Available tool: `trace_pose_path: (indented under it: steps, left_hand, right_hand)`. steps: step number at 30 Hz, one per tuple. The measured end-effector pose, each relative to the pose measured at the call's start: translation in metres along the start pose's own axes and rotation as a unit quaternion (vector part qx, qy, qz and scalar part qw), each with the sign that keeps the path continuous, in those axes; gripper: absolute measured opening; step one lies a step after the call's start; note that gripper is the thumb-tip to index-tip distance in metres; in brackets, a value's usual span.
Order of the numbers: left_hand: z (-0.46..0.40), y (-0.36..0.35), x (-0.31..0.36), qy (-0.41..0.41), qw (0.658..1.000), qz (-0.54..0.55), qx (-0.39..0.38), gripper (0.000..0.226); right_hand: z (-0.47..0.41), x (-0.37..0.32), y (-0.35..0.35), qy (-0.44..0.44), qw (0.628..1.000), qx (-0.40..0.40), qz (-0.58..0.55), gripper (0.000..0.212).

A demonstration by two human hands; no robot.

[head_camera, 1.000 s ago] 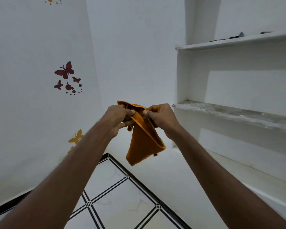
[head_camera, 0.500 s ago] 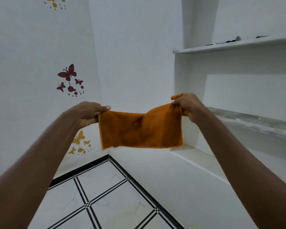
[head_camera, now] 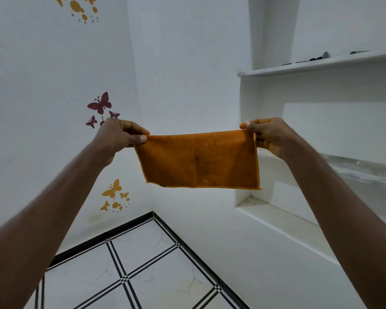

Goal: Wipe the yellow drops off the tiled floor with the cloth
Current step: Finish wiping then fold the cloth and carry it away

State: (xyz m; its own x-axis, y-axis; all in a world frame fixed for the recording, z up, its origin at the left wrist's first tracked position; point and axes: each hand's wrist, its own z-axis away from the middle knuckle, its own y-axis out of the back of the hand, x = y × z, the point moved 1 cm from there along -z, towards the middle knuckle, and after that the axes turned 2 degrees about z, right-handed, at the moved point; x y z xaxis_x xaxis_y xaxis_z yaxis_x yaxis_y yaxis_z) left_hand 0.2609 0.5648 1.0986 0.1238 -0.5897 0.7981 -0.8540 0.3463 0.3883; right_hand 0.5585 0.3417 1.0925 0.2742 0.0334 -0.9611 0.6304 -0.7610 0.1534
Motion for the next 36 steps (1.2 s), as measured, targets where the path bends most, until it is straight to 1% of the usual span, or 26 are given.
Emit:
trace_pose_path:
  steps: [2, 4, 5, 6, 8, 9, 10, 13, 14, 16, 18, 20, 21, 23, 25, 26, 28, 31, 32, 34, 36]
  left_hand:
    - [0.0, 0.005, 0.001, -0.02, 1.0, -0.018, 0.007, 0.021]
    - [0.001, 0.009, 0.003, -0.04, 0.998, -0.048, 0.004, 0.022]
    - [0.002, 0.009, 0.004, -0.051, 0.996, -0.073, 0.006, 0.022]
    - [0.005, 0.01, 0.006, -0.063, 0.993, -0.102, 0.012, 0.023]
    - [0.01, 0.01, 0.011, -0.087, 0.982, -0.164, 0.025, 0.024]
    - [0.014, 0.01, 0.014, -0.096, 0.977, -0.191, 0.025, 0.024]
    - [0.019, 0.01, 0.017, -0.103, 0.971, -0.213, 0.021, 0.024]
    - [0.033, 0.008, 0.028, -0.104, 0.96, -0.259, 0.008, 0.022]
    - [0.037, 0.009, 0.031, -0.099, 0.958, -0.268, 0.007, 0.02]
    - [0.039, 0.014, 0.033, -0.081, 0.961, -0.263, -0.008, 0.013]
    - [0.04, 0.018, 0.028, -0.037, 0.98, -0.183, -0.068, 0.015]
    - [0.042, 0.01, 0.012, 0.049, 0.989, -0.06, -0.123, 0.022]
    - [0.041, 0.001, 0.001, 0.098, 0.987, -0.01, -0.13, 0.023]
    - [0.046, -0.024, -0.019, 0.177, 0.977, 0.057, -0.102, 0.019]
    - [0.052, -0.052, -0.032, 0.219, 0.971, 0.089, -0.046, 0.021]
    - [0.054, -0.064, -0.036, 0.226, 0.969, 0.098, -0.025, 0.026]
    - [0.059, -0.09, -0.031, 0.216, 0.97, 0.112, -0.022, 0.023]
    - [0.068, -0.128, -0.009, 0.182, 0.973, 0.131, -0.062, 0.017]
    - [0.072, -0.14, 0.001, 0.167, 0.974, 0.136, -0.074, 0.019]
    - [0.083, -0.157, 0.019, 0.129, 0.98, 0.121, -0.086, 0.034]
    - [0.094, -0.163, 0.031, 0.091, 0.989, 0.08, -0.085, 0.052]
  right_hand:
    - [0.002, -0.003, 0.005, 0.022, 0.997, -0.069, 0.028, 0.033]
    - [0.005, -0.006, 0.006, 0.072, 0.987, -0.107, 0.093, 0.02]
    - [0.007, -0.007, 0.004, 0.105, 0.979, -0.103, 0.142, 0.016]
    - [0.007, -0.007, 0.002, 0.14, 0.966, -0.083, 0.2, 0.014]
    - [0.007, -0.007, -0.001, 0.195, 0.931, -0.021, 0.309, 0.014]
    - [0.009, -0.006, -0.001, 0.212, 0.917, 0.01, 0.339, 0.014]
    - [0.012, -0.006, 0.0, 0.224, 0.91, 0.03, 0.347, 0.014]
    - [0.024, -0.009, 0.009, 0.244, 0.91, 0.039, 0.333, 0.007]
    - [0.028, -0.01, 0.012, 0.244, 0.914, 0.026, 0.324, 0.007]
    - [0.034, -0.01, 0.02, 0.226, 0.938, -0.027, 0.263, 0.011]
    - [0.034, -0.007, 0.025, 0.175, 0.966, -0.08, 0.171, 0.018]
    - [0.028, 0.007, 0.021, 0.107, 0.982, -0.107, 0.117, 0.018]
    - [0.024, 0.017, 0.016, 0.075, 0.986, -0.104, 0.104, 0.018]
    - [0.018, 0.039, 0.005, 0.034, 0.991, -0.092, 0.093, 0.017]
    - [0.017, 0.059, -0.004, 0.028, 0.992, -0.085, 0.094, 0.014]
    - [0.019, 0.066, -0.01, 0.033, 0.992, -0.084, 0.093, 0.015]
    - [0.028, 0.071, -0.025, 0.053, 0.99, -0.083, 0.099, 0.017]
    - [0.048, 0.068, -0.049, 0.084, 0.986, -0.092, 0.111, 0.012]
    - [0.056, 0.067, -0.055, 0.087, 0.986, -0.102, 0.103, 0.013]
    - [0.078, 0.062, -0.061, 0.071, 0.989, -0.112, 0.066, 0.027]
    - [0.097, 0.054, -0.056, 0.02, 0.993, -0.118, 0.014, 0.045]
